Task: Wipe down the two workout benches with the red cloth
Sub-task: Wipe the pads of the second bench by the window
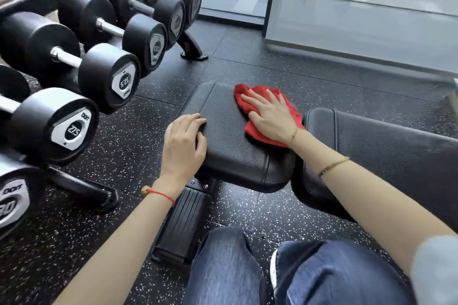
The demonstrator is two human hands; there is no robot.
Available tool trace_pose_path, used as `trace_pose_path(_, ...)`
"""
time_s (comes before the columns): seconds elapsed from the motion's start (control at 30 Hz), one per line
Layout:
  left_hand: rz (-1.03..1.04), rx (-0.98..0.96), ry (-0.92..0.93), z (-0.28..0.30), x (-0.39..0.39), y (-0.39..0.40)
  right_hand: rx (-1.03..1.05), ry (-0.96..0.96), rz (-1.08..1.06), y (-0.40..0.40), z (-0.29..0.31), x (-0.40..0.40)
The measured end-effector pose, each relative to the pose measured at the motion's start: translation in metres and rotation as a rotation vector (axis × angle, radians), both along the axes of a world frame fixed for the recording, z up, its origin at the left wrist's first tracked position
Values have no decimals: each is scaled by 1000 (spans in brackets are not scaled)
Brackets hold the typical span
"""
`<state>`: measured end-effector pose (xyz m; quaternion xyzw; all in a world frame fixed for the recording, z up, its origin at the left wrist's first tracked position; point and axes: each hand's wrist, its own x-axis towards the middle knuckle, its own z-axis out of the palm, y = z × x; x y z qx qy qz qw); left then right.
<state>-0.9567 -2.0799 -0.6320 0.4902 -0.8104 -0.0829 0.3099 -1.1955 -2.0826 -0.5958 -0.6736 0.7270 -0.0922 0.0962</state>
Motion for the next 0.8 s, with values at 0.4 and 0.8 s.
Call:
trace_pose_path(0.4, 222, -64, 57, 3, 65, 30, -54, 29, 546, 15, 1, 92)
trace_pose_path(0.8, 139, -35, -3, 1, 34, 14, -7, 7, 74, -32, 2, 50)
